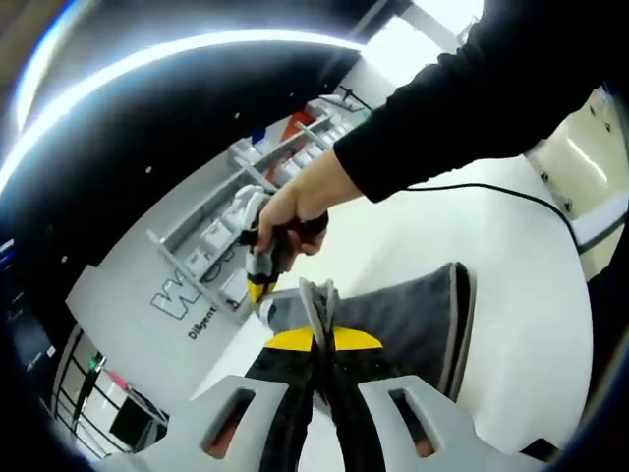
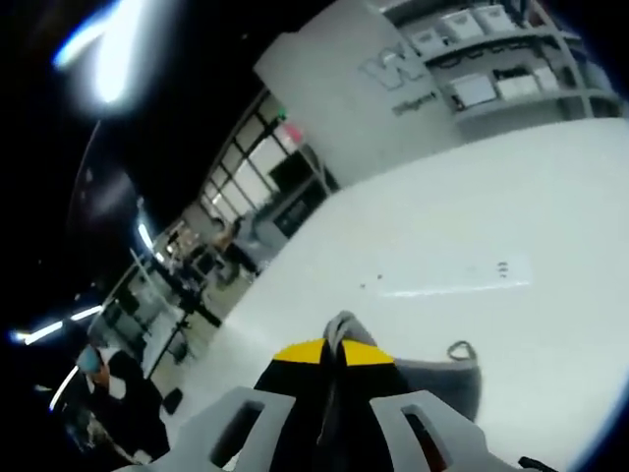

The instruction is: Open the folded towel by lifting each exposed corner and separating the folded layers until the towel lies flat within the target outline without major curled edges

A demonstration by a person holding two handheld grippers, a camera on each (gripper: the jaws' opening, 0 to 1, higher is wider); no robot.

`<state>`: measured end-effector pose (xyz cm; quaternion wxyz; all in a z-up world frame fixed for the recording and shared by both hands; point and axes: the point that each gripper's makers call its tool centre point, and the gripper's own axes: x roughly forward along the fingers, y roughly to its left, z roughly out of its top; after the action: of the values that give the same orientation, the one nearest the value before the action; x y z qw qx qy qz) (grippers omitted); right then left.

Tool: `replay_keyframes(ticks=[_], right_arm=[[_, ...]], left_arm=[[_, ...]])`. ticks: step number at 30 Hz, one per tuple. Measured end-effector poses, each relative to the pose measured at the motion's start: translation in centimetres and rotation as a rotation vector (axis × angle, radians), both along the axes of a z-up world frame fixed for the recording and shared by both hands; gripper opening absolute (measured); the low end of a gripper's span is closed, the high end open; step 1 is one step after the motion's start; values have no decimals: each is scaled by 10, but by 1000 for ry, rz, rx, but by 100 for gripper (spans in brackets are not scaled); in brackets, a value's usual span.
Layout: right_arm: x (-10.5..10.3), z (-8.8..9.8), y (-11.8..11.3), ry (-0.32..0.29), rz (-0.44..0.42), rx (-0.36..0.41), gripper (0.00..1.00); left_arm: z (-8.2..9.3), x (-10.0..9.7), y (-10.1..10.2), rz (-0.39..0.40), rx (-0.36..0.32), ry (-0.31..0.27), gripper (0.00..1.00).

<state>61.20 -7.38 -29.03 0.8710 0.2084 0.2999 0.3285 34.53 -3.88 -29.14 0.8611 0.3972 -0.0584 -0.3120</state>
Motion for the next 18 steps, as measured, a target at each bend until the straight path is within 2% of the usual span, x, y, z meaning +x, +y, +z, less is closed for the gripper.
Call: replay_keyframes(ticks=[5, 12, 18], right_arm=[[-6, -6, 10, -2, 13, -64, 0], [-7, -6, 26, -7, 19, -75, 0], [0, -5, 38, -7, 29, -106, 0]], left_arm=[[0, 0, 7, 10, -23, 7, 3], [-3, 0, 2, 22, -34, 7, 3], [0, 1, 2, 34, -45, 12, 3]])
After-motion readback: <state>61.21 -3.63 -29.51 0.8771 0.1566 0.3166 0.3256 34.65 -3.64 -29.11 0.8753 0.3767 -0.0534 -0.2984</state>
